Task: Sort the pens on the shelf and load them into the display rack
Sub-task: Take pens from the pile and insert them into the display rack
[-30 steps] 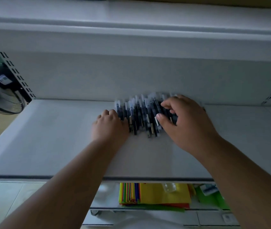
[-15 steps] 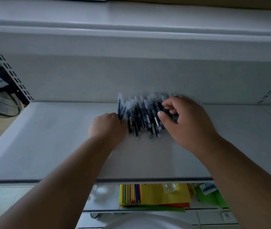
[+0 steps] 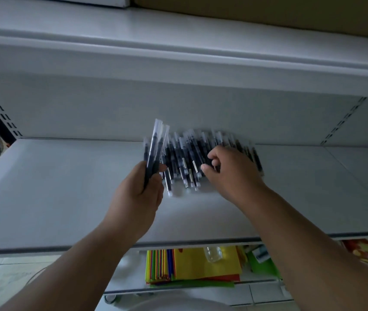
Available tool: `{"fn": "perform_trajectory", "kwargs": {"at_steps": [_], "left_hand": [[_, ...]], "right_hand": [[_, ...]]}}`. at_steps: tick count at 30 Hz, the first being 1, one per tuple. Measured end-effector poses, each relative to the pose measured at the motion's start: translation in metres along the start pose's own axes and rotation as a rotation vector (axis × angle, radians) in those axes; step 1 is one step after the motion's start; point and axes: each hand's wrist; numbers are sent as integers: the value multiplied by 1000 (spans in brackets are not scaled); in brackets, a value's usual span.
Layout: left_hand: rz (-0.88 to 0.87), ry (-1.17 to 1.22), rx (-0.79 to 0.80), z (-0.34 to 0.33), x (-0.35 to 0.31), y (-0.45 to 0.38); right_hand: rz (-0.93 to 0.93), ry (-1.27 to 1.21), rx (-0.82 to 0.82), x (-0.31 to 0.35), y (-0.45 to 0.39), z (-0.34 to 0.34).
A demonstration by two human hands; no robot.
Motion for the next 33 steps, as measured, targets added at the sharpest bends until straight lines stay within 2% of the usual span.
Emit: {"fn": "perform_trajectory", "kwargs": {"at_steps": [3, 12, 18, 25, 33], "left_hand": [[44, 122, 5, 1, 1, 4], [149, 159, 14, 5, 8, 12], [159, 228, 59, -3, 9, 10], [159, 221, 117, -3, 15, 6], [142, 221, 123, -4, 20, 6]], "right_hand": [[-48, 72, 33, 2, -7, -8], [-133, 175, 108, 13, -20, -9], [-172, 136, 61, 17, -18, -17], [-282, 192, 116, 22, -22, -12], [-343, 144, 78, 18, -18, -14]]}}
Point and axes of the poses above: each hand's wrist, its own y-axis away from the middle knuckle, its own z-axis out of the back of the hand, x = y × z, and after that the axes turned 10 degrees about -y, right-handed
